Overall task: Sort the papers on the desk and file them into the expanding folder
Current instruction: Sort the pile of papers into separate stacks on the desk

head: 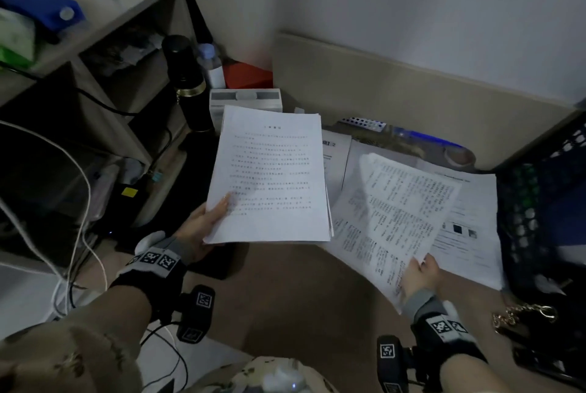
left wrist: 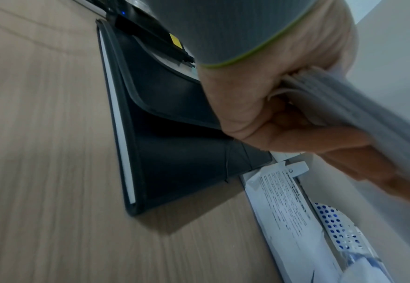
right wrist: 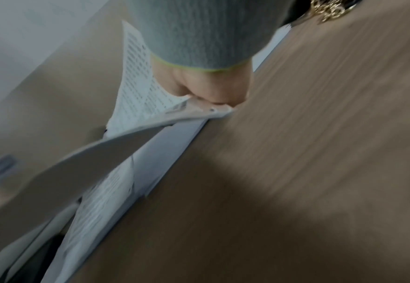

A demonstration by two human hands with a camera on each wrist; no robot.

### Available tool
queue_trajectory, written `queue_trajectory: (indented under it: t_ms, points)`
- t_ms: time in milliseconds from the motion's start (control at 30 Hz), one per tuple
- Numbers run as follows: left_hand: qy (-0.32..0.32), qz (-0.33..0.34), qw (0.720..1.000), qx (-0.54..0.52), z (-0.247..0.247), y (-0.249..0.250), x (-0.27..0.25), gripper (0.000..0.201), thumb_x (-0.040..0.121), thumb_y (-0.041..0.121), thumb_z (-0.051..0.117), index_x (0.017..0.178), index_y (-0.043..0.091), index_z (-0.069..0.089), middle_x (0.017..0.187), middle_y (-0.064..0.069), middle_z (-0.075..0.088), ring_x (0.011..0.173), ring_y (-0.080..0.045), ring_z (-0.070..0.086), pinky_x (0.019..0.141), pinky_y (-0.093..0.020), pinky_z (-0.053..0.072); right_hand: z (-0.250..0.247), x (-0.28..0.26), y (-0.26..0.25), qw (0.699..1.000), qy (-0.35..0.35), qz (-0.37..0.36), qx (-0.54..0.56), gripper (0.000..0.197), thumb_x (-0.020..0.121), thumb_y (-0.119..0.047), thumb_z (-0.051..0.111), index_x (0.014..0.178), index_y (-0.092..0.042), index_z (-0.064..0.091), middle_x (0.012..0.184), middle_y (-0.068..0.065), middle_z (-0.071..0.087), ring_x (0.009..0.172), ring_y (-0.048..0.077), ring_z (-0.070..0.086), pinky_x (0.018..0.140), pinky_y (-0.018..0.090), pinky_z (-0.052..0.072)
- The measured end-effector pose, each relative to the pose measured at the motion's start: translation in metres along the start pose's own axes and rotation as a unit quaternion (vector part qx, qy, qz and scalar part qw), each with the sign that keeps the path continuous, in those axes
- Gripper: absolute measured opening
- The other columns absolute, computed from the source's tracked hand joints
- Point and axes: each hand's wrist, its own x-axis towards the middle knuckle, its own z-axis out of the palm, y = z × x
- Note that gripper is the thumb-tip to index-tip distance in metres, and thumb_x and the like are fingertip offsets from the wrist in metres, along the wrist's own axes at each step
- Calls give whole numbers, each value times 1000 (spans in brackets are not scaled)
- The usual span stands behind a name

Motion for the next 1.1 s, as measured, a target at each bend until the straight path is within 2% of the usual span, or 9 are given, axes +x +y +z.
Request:
queue_trajectory:
  t_ms: [100, 300, 433, 533, 633, 733, 867, 1000, 1100]
  points:
    - [-9, 1, 1000, -11, -3, 4, -1, 38, 98, 25, 54, 132, 8, 56, 125, -12, 65, 112, -33, 63, 85, -41, 57, 25, -16, 3, 998, -60, -26, -1, 26, 92, -1, 43, 111, -1, 62, 108, 19, 66, 99, 36, 61, 86, 39, 46]
    - [-1, -24, 1000, -17, -5, -6, -4, 40, 92, 28, 59, 127, 10, 58, 123, -12, 66, 109, -33, 65, 82, -41, 59, 65, -60, 5, 978, -206, -14, -4, 17, 95, -4, 46, 105, -4, 59, 95, 14, 63, 90, 28, 58, 76, 34, 44]
    - [3, -37, 999, -31, -3, -11, -5, 43, 86, 29, 61, 124, 10, 59, 119, -13, 67, 99, -30, 67, 71, -36, 60, 78, -73, 7, 966, -250, 60, -16, 13, 94, -10, 50, 102, -12, 60, 87, 6, 63, 85, 23, 60, 75, 31, 46]
    - [-1, -45, 998, -44, 0, -16, -4, 32, 92, 26, 57, 121, 10, 61, 114, -11, 69, 92, -26, 70, 67, -33, 59, 83, -82, 3, 944, -313, 92, -48, 12, 91, -5, 55, 99, -6, 63, 86, 9, 67, 82, 26, 64, 74, 35, 53]
    - [-3, -51, 998, -43, 4, -19, -3, 31, 88, 28, 62, 114, 11, 63, 104, -8, 72, 82, -21, 73, 62, -31, 59, 82, -92, -5, 918, -367, 131, -70, 11, 93, -4, 52, 91, -11, 61, 80, 6, 65, 74, 21, 63, 62, 33, 54]
    - [-7, -54, 998, -27, 10, -22, 0, 44, 73, 37, 69, 112, 15, 64, 104, -6, 73, 82, -21, 73, 62, -32, 59, 82, -95, -8, 909, -384, 137, -89, 11, 93, -6, 51, 95, -9, 61, 86, 7, 66, 81, 23, 63, 57, 30, 53]
    - [-19, -57, 998, -26, 20, -27, 6, 45, 74, 34, 68, 114, 14, 64, 110, -9, 72, 87, -23, 72, 66, -34, 59, 79, -92, -13, 901, -392, 124, -136, 10, 93, -17, 54, 87, -11, 60, 84, 6, 65, 73, 20, 63, 51, 27, 51]
    - [-28, -55, 998, 6, 30, -31, 13, 73, 53, 50, 87, 112, 14, 65, 108, -11, 72, 87, -25, 73, 66, -34, 59, 67, -75, -15, 911, -350, 70, -207, 25, 91, -30, 58, 96, -7, 68, 93, 13, 71, 83, 28, 69, 72, 37, 58]
    - [-36, -60, 997, 19, 33, -35, 16, 94, 39, 56, 92, 117, 12, 64, 109, -12, 72, 91, -28, 71, 69, -36, 59, 52, -54, -24, 957, -243, 101, -123, 31, 97, -9, 44, 120, 6, 58, 123, 19, 60, 110, 31, 57, 98, 36, 42]
